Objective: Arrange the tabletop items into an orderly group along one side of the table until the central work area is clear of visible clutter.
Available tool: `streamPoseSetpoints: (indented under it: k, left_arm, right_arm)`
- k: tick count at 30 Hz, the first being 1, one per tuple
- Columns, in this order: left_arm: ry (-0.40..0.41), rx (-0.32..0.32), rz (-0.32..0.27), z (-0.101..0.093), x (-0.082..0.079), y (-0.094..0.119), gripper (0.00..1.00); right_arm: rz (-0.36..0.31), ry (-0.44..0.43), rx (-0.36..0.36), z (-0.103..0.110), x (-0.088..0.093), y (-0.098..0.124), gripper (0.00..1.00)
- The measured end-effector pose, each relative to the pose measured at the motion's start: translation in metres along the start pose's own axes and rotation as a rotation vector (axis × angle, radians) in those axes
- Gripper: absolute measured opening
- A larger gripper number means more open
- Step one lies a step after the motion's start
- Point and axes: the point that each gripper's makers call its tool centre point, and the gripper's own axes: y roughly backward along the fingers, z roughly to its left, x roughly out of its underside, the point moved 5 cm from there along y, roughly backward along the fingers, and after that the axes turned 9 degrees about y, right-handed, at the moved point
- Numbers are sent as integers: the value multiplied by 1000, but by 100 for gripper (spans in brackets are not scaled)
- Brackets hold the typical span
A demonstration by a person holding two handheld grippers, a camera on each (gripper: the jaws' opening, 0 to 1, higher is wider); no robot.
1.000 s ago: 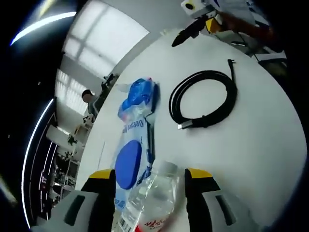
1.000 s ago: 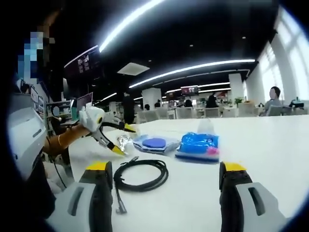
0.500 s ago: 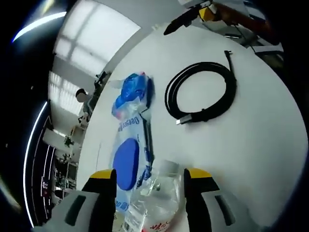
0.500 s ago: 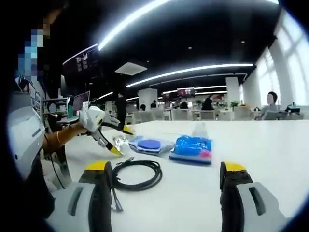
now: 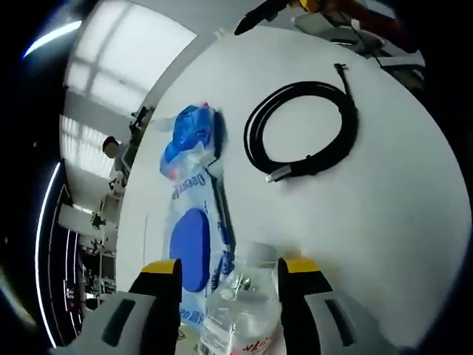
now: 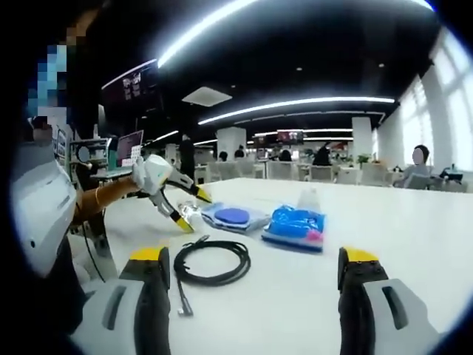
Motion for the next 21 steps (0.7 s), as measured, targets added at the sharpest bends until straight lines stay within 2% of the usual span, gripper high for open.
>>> streamPoseSetpoints:
  k: [1,8,15,21]
  left_arm:
    - [-1,22,2,-2,0,0,46]
    - [5,66,1,-1,-5,-3,45]
    - [-72,119,42,-10,-4,-6,25]
    - [-76,128,44,-12,-4,-6,24]
  right_arm:
    - [0,3,0,0,-1,0,91]
    - [7,14,4,0,-1,1,91]
    - [26,24,25,-4,-4,10,90]
    - [21,44,38,-5,-11,16,90]
